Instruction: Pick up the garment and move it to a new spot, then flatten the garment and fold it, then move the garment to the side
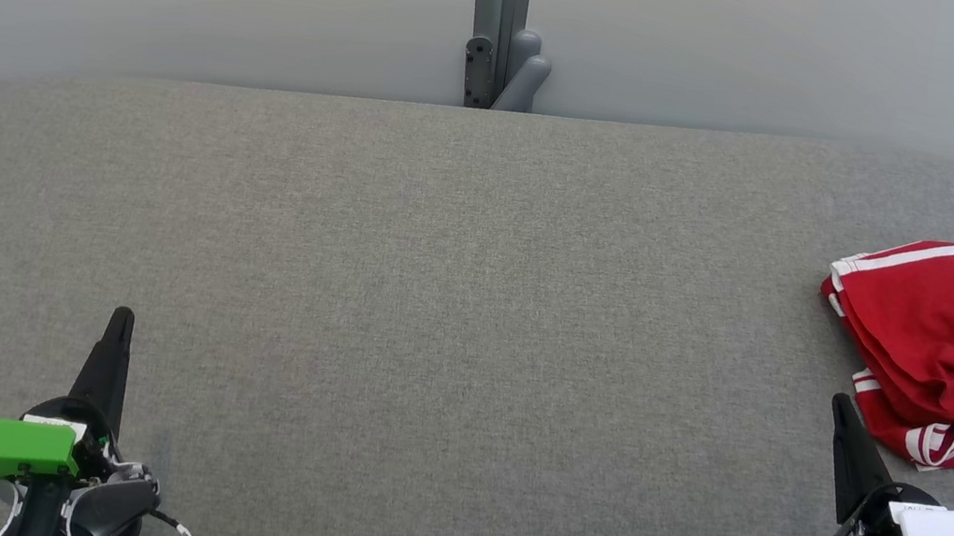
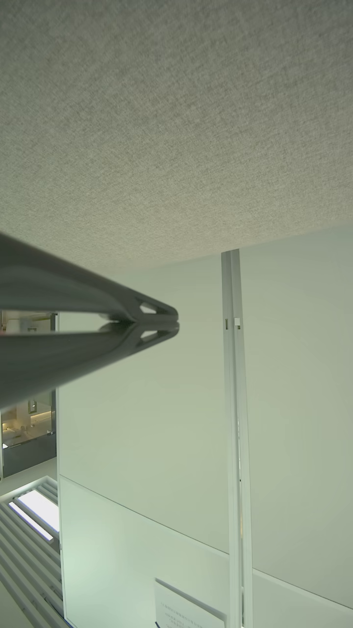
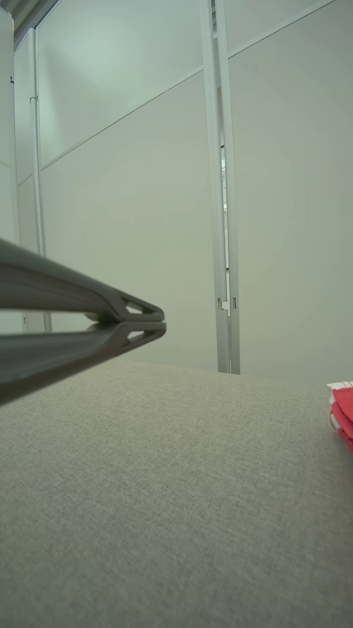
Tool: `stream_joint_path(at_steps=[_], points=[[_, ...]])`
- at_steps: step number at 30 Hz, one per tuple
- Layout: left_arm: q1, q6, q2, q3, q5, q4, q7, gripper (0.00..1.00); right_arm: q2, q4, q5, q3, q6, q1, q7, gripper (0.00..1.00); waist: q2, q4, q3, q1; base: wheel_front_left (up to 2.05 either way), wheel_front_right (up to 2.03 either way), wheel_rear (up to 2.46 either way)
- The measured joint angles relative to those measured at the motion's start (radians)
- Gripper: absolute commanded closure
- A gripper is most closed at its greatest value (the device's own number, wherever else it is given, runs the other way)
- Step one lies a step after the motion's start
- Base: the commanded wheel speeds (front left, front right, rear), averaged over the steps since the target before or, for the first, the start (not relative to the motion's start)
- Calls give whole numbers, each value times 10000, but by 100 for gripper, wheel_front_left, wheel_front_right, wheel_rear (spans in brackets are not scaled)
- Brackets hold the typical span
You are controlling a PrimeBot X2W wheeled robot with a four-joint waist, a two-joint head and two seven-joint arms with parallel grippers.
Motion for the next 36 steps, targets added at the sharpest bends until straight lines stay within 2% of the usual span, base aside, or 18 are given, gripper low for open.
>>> stream_joint_path(at_steps=[36], points=[[-1,0,0,0,0,-2,0,100,0,0,0,0,0,0,0,100,0,0,0,0,0,0,0]])
